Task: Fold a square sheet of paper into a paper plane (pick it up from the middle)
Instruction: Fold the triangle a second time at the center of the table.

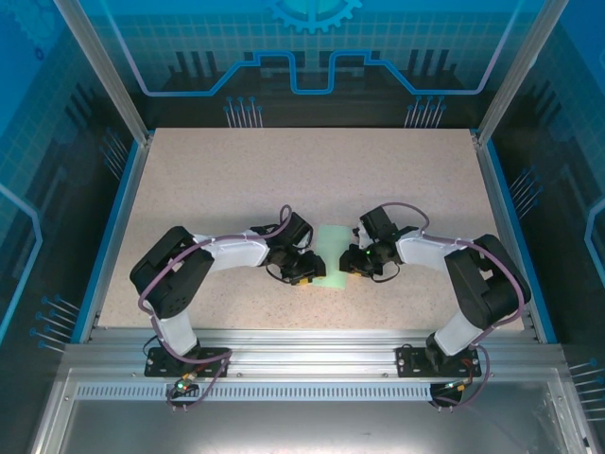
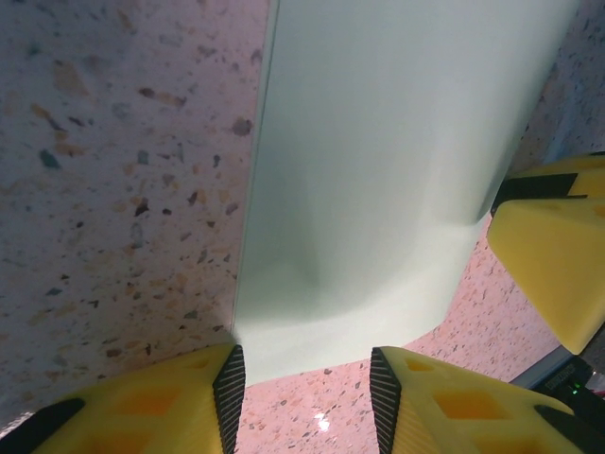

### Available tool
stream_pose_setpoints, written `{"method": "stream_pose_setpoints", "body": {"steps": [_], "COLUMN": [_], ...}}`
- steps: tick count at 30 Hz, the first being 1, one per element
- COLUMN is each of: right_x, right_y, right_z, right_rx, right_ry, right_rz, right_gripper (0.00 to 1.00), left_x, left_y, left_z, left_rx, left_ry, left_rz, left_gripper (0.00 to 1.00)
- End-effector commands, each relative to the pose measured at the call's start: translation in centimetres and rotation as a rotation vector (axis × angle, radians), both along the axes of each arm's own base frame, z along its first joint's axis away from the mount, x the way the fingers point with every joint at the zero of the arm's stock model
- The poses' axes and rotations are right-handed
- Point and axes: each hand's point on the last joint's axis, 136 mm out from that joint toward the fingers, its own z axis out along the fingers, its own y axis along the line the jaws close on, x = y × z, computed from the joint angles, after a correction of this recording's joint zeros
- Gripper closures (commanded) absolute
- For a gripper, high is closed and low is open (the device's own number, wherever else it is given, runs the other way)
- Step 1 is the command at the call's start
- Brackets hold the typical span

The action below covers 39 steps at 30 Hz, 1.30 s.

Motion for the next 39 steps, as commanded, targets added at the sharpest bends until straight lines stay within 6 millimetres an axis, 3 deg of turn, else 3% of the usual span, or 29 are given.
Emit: {"method": "stream_pose_setpoints", "body": {"steps": [1,9,17,39], "right_x": [-1.5,-1.3,-1.3,-1.0], "right_y": [-1.0,-0.2,0.1,0.5], "right_z": [-0.5,0.5,0.0,-0.2], "right_rx": [-0.018,0.041,0.054,0.074], "right_ry": [0.061,0.046,0.061,0.065], "right_rz": [-0.014,-0.005,0.001,0.002], "right_gripper": [0.7,0.67,0.68,0.7], "left_x": [-0.2,0.2,0.4,-0.2], "left_y": [-0.4,-0.1,0.9,-0.1], "left_z": [0.3,1.1,1.4,-0.5], "left_rx": [0.001,0.002,0.04,0.017], "left_ry": [0.017,-0.021,-0.056,0.032], "left_rz": [0.004,0.017,0.042,0.03], "left_gripper": [0.57,0.56,0.51,0.48]}}
